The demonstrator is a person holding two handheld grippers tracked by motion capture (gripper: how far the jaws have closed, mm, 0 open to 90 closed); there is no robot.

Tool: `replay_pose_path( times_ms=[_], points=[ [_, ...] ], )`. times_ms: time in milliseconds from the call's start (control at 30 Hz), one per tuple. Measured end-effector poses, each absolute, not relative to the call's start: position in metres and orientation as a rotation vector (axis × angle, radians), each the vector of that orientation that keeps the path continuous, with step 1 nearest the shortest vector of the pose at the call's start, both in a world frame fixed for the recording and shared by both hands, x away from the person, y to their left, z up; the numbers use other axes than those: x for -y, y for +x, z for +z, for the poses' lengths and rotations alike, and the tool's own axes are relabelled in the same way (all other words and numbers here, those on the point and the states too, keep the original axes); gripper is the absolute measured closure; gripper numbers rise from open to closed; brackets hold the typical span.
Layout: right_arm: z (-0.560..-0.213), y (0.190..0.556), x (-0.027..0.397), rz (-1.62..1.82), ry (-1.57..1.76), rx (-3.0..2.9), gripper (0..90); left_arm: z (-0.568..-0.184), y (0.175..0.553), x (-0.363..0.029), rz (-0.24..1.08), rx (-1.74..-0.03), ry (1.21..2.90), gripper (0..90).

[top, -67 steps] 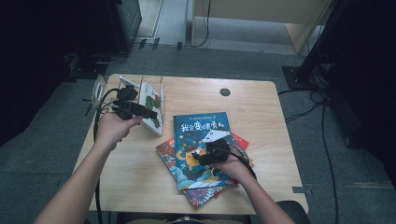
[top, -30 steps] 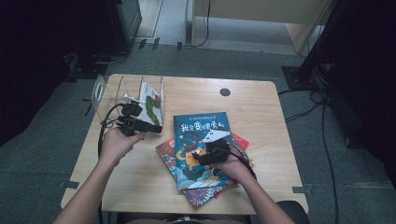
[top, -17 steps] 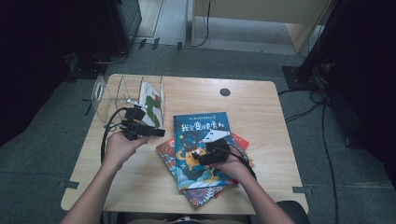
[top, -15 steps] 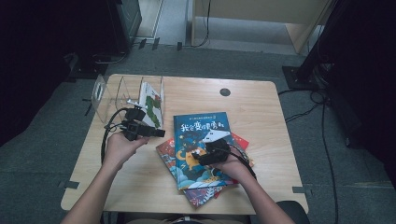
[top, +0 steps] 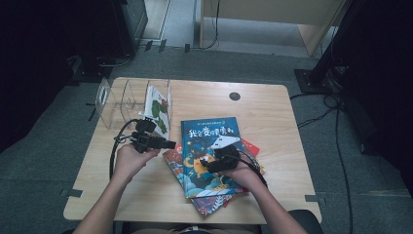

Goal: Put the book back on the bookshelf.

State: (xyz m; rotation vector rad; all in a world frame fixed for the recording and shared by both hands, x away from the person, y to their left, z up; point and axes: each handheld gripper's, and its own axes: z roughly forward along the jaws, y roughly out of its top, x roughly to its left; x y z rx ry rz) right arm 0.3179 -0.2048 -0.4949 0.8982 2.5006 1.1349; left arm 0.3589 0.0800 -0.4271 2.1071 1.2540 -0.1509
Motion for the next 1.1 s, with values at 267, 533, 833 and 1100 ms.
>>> replay_pose_path(
  times_ms=[267,533,833,1100],
  points=[
    [-0.495,0.318,0.205,1.135,0.898,-2.501,19.9,-0.438,0.356,-0.073,-0.141,-1.230,2.108,42.7],
    [-0.495,0.318,0.205,1.135,0.896,-2.501,19.9,-0.454,0.351,-0.063,-0.131,-1.203,2.159,42.6],
    [-0.495,0.318,0.205,1.135,0.895,-2.501,20.0,-0.469,0.347,-0.059,-0.127,-1.191,2.171,42.7],
    [-0.495,0.318,0.205,1.136,0.898,-2.499,20.2,-0.474,0.346,-0.060,-0.110,-1.189,2.171,43.7]
  ],
)
